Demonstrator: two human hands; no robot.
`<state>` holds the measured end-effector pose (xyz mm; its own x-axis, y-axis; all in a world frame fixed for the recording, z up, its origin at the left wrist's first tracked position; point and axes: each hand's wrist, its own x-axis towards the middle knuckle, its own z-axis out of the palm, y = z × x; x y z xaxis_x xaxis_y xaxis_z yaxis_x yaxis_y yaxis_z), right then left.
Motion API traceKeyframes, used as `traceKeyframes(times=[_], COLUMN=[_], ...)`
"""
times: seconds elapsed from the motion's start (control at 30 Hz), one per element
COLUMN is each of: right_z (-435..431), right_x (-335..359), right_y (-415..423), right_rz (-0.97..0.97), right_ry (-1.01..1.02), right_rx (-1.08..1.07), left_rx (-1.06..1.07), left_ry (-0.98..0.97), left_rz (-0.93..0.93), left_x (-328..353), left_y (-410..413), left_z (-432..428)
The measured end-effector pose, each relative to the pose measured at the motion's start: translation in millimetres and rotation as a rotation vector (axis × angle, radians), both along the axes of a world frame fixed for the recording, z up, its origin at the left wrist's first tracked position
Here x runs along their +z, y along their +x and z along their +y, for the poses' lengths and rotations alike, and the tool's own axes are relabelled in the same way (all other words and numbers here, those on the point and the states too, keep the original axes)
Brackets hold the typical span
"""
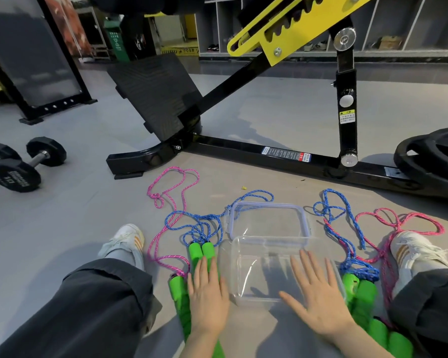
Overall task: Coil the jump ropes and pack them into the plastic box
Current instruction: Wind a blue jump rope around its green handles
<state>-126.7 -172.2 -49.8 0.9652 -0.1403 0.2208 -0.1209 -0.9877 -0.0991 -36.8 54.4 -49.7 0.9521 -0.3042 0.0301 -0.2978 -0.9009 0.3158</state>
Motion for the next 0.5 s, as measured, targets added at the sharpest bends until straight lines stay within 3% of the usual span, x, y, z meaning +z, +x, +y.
traceKeyframes(times=[0.07,0.17,0.37,0.5], right_z=[22,45,36,29], right_x=[1,-9,-17,-11], right_y=[9,20,26,30], right_rz=[-0.042,-0.050,-0.037,0.025], right_ry=[-0.058,-0.160,-0.188,-0.195], right_rx=[0.178,0.334,0.319,0.322], left_rx=[0.028,0.008,0.047,0.088], left_ry=[0.059,0.140,0.124,0.248], left_rz=[-0.093,-0.070,0.110,0.228], left_x=[-12,-19,-25,9], left_y=[2,1,9,9], left_z=[11,21,12,-1])
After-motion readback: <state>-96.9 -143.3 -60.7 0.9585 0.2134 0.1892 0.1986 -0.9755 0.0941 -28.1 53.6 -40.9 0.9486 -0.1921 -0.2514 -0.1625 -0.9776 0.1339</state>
